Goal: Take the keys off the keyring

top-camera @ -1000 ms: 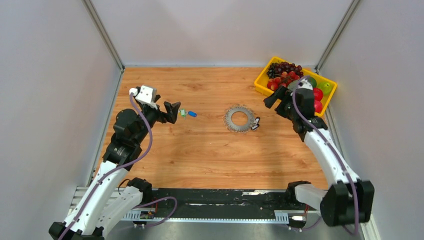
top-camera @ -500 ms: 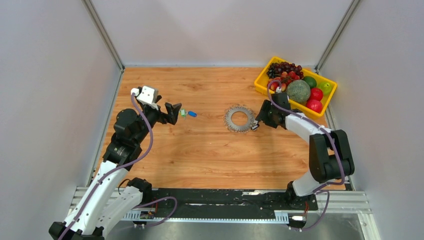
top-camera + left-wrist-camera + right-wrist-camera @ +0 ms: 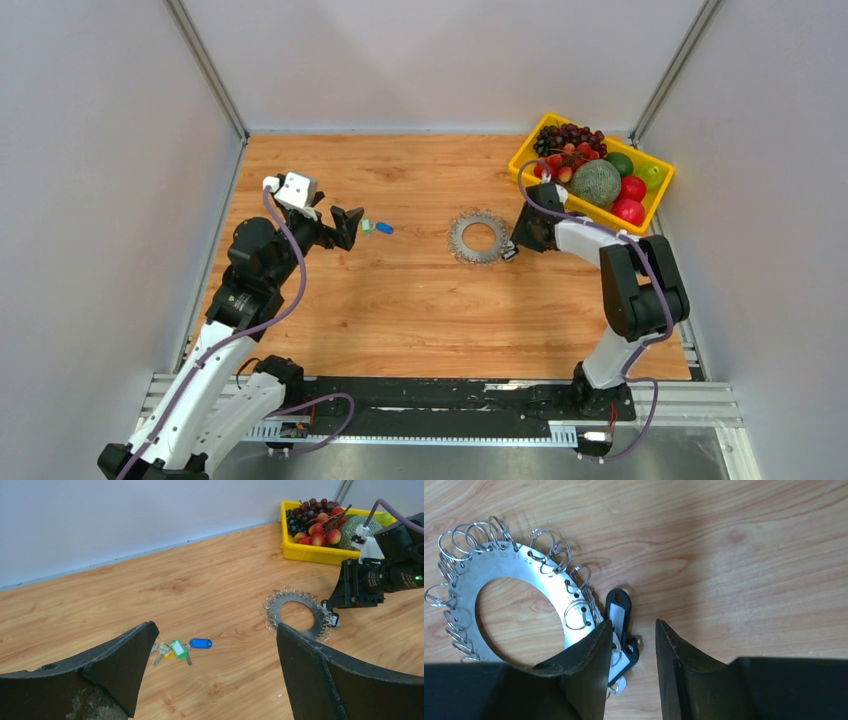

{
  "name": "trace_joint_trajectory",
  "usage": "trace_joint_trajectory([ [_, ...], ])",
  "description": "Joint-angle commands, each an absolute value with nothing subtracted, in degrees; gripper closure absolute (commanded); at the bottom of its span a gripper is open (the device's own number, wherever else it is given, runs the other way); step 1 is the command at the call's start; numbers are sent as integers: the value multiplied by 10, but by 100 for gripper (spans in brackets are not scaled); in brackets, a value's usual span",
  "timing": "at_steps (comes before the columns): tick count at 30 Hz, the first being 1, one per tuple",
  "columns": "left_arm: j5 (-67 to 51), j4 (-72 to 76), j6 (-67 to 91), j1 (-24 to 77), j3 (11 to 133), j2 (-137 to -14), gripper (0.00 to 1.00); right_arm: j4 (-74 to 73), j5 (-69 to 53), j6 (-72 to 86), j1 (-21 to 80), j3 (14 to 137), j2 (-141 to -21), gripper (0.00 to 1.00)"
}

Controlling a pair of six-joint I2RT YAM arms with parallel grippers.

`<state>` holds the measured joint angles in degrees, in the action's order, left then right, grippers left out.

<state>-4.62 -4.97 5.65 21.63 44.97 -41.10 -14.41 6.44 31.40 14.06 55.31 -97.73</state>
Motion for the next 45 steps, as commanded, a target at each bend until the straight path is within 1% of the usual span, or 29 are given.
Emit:
trace_joint_trajectory([
  [1,-57,-44,48,214,458,-410,0,-111,71,332,141,584,-1010,61],
  [4,-58,-45,48,214,458,-409,0,-96,38,339,140,580,-1025,61],
  [6,-57,-45,48,213,458,-410,0,-83,13,342,140,576,-1031,64],
  [7,-57,-44,48,213,458,-410,0,-78,-7,343,140,575,-1034,68],
  [8,-57,-45,48,213,458,-410,0,-75,-24,343,139,575,-1036,75],
  [10,-56,-45,48,213,457,-411,0,-70,-44,343,138,576,-1032,97],
  [11,-56,-46,48,213,458,-412,0,-67,-47,342,139,572,-1025,100],
  [15,-55,-46,48,213,456,-414,0,-44,-39,327,139,545,-966,100],
  [19,-60,-45,48,214,456,-417,0,-24,-59,307,141,524,-902,100],
  [25,-89,-39,48,213,452,-429,0,32,-109,281,144,482,-798,100],
  [30,-132,-28,59,213,452,-461,0,44,-184,259,150,476,-754,100],
  [32,-168,-17,81,214,454,-480,0,60,-218,248,165,473,-736,100],
  [33,-204,-10,92,213,455,-493,0,64,-223,241,176,472,-724,100],
  [35,-268,32,139,213,453,-516,0,66,-239,228,199,475,-703,100],
  [38,-342,87,179,213,461,-550,0,69,-297,215,216,488,-684,100],
  [41,-423,112,215,213,493,-595,0,68,-354,215,224,509,-669,100],
  [45,-502,152,257,214,526,-643,0,69,-394,225,232,538,-652,100],
])
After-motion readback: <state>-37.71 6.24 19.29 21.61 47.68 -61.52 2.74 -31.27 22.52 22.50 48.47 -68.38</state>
